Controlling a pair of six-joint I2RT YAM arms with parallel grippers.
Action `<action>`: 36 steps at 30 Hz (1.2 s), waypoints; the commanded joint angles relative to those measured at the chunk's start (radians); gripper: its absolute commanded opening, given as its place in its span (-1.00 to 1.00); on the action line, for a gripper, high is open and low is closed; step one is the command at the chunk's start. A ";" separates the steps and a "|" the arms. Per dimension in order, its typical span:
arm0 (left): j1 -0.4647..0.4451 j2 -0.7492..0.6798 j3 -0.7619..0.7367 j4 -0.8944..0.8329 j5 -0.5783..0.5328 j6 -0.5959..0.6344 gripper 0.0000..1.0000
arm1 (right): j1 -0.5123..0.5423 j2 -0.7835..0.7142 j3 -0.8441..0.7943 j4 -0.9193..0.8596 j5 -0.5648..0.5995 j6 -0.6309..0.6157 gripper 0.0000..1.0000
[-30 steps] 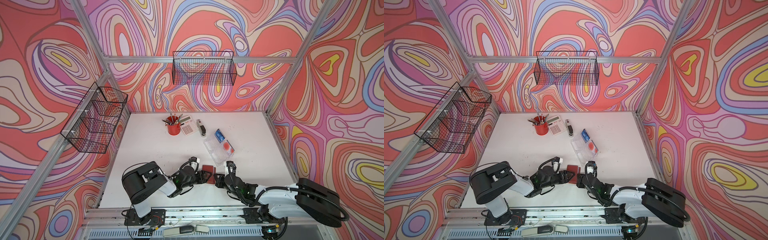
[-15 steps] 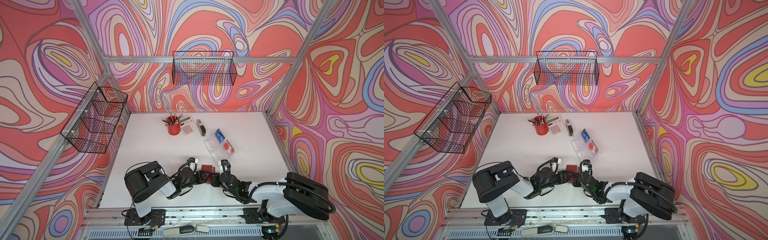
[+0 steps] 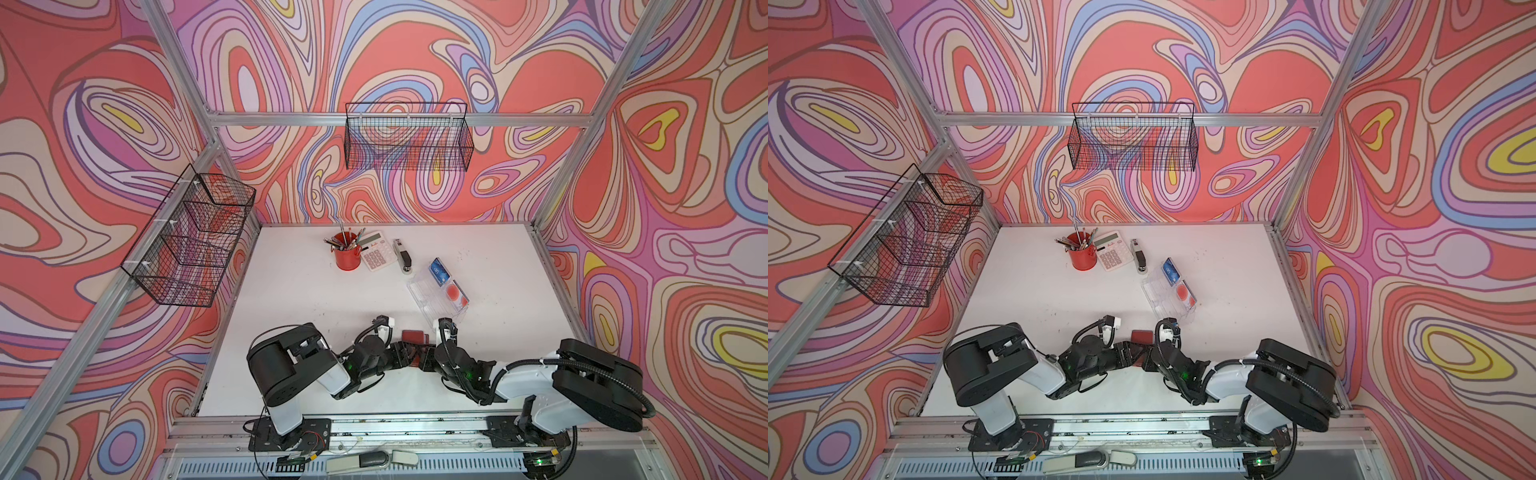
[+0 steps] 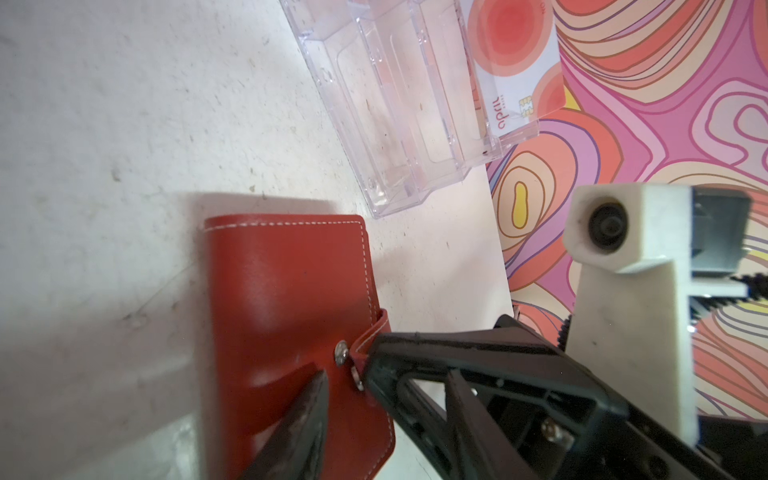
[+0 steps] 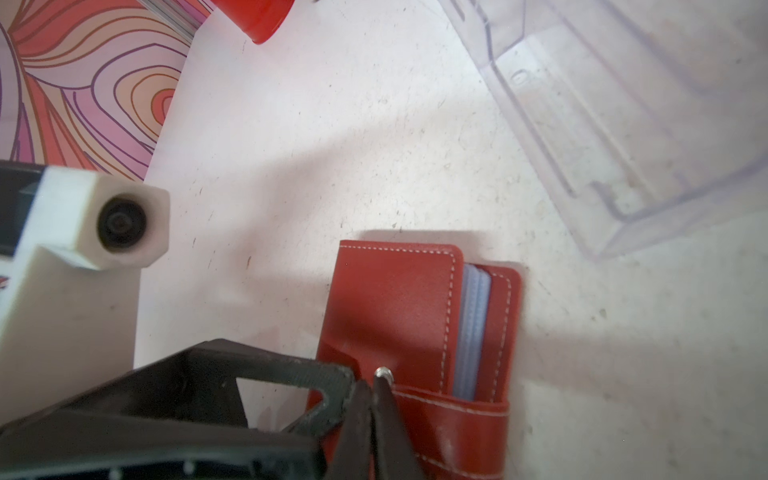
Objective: Put the credit cards into the card holder
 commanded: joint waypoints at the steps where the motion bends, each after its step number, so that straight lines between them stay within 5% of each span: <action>1: -0.004 -0.001 -0.021 -0.054 -0.003 -0.014 -0.01 | -0.006 0.041 0.009 0.055 -0.011 0.022 -1.00; 6: -0.003 -0.084 -0.022 -0.136 -0.021 0.002 0.01 | -0.006 0.041 -0.018 0.074 -0.004 0.041 -1.00; 15: -0.003 -0.313 0.075 -0.712 -0.176 0.072 -0.07 | -0.006 0.010 -0.036 0.069 0.008 0.048 -1.00; 36: -0.002 -0.171 0.178 -0.878 -0.178 0.122 -0.33 | -0.008 -0.040 0.024 -0.017 0.044 0.010 -1.00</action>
